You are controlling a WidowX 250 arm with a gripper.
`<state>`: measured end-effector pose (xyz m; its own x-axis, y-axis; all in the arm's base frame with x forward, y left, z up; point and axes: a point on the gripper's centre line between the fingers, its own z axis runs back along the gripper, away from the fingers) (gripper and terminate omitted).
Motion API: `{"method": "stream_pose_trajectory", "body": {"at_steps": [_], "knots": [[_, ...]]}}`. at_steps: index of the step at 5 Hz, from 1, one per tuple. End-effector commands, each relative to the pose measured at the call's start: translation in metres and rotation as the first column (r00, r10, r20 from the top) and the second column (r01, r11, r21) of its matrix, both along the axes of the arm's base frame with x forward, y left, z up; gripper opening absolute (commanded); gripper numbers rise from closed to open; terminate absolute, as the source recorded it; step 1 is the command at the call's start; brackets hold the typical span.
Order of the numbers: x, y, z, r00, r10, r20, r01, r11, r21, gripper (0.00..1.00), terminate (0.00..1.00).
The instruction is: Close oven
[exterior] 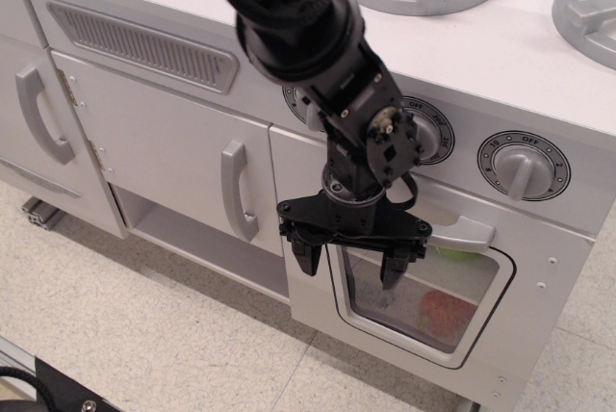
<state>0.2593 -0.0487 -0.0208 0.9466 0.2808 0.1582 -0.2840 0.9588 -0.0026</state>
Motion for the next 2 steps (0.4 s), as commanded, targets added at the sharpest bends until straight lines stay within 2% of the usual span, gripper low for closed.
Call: {"method": "stream_pose_trajectory", "body": {"at_steps": [1,2], "knots": [[-0.0053,-0.0031,0.0191,0.998,-0.061,0.034,0.062,0.998,-0.017,1.00,0.00],[-0.0053,-0.0031,0.0191,0.998,-0.061,0.034,0.062,0.998,-0.017,1.00,1.00]]}}
